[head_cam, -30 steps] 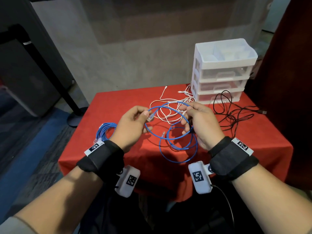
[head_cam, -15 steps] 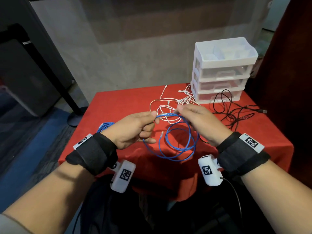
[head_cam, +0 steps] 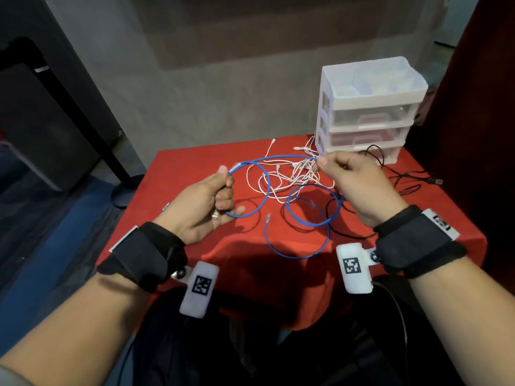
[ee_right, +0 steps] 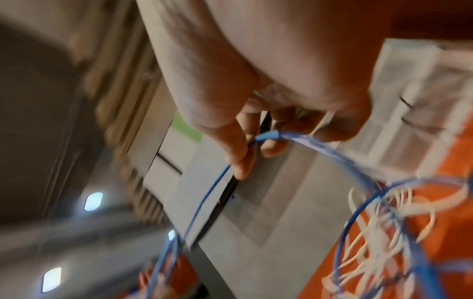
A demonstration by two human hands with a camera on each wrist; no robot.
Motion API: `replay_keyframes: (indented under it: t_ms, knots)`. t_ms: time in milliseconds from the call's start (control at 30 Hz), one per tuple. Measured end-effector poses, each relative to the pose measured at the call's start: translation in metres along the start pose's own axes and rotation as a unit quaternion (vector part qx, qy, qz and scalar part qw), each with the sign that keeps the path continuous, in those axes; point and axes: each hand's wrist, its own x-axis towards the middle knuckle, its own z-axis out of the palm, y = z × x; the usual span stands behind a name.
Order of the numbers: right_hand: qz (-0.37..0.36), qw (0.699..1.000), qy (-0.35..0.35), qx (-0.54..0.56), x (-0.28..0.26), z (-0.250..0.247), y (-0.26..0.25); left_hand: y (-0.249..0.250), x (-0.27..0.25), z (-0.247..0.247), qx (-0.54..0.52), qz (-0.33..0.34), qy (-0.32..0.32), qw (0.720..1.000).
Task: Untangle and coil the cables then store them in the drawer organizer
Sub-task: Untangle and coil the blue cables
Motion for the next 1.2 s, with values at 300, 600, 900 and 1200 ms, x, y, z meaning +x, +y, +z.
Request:
replay_keyframes:
  t_ms: [300,600,900,1200]
  knots:
    - [0.115,0.978,-0.087,0.150,-0.024,0.027,0.008,-0.049,0.002,0.035,-0.141,-0.071,0.070,0.985]
    - [0.127,0.963,-0.191,0.143,-0.053,0.047,0.014,-0.051,0.018,0.040,-0.205,0.003,0.159,0.966]
    - [0.116,0.970,-0.165,0.138,-0.055,0.050,0.012,-0.070,0.016,0.037,0.041,0.159,0.200,0.966]
    - [-0.004,0.995,-0.103,0.007,-0.052,0.046,0.018,-0.063,-0.007,0.020,0.191,0.175,0.063,0.964]
